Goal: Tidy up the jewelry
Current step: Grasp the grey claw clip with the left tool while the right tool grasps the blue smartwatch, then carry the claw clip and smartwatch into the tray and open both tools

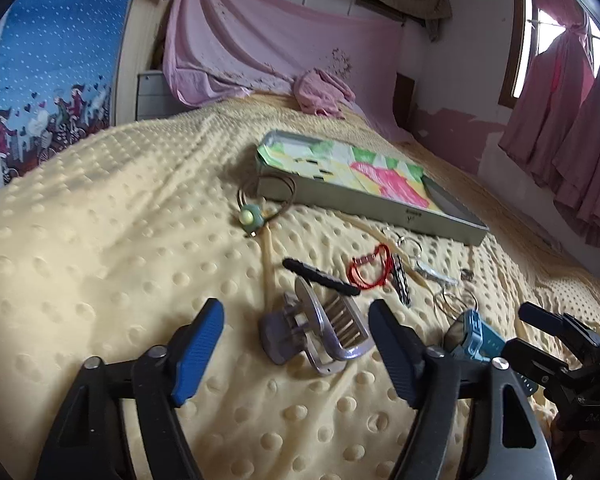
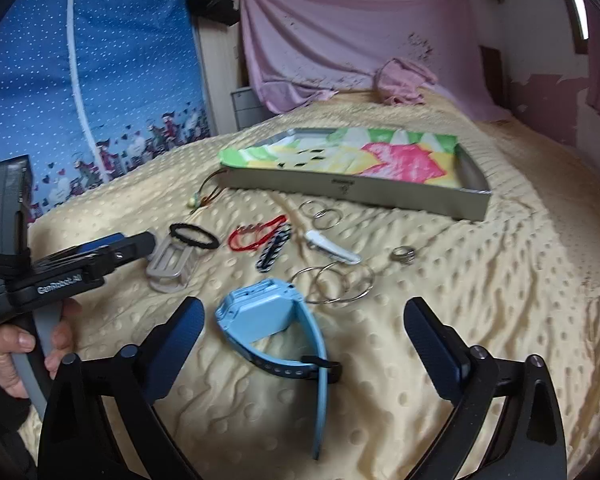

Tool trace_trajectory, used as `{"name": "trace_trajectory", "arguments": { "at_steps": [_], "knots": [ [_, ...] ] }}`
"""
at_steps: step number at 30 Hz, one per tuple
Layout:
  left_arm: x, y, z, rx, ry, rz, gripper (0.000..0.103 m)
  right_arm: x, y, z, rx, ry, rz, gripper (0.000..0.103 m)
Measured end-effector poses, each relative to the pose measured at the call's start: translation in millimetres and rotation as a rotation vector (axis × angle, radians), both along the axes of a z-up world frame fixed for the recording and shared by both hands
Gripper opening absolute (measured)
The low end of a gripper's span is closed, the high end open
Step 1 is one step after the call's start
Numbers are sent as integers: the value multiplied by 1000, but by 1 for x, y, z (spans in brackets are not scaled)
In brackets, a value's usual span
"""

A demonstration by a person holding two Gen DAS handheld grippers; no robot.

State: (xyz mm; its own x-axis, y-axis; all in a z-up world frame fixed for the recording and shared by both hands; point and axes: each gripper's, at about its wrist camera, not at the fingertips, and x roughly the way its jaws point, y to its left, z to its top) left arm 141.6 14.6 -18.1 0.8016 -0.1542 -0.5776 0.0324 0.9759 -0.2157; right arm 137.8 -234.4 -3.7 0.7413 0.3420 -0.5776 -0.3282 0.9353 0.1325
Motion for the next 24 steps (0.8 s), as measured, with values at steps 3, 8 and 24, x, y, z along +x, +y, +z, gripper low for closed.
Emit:
{"name": "trace_trajectory", "arguments": {
  "at_steps": [3, 8, 24],
  "knots": [
    [6, 1, -5, -23, 30, -11, 55, 5, 7, -8, -4, 38, 44, 80],
    [15, 3, -12, -59, 76, -29, 41, 12, 18, -19, -22, 98, 87, 64],
    [0, -12, -9, 15, 105, -75, 20, 14, 29, -21, -34, 119, 141, 52]
  ]
}}
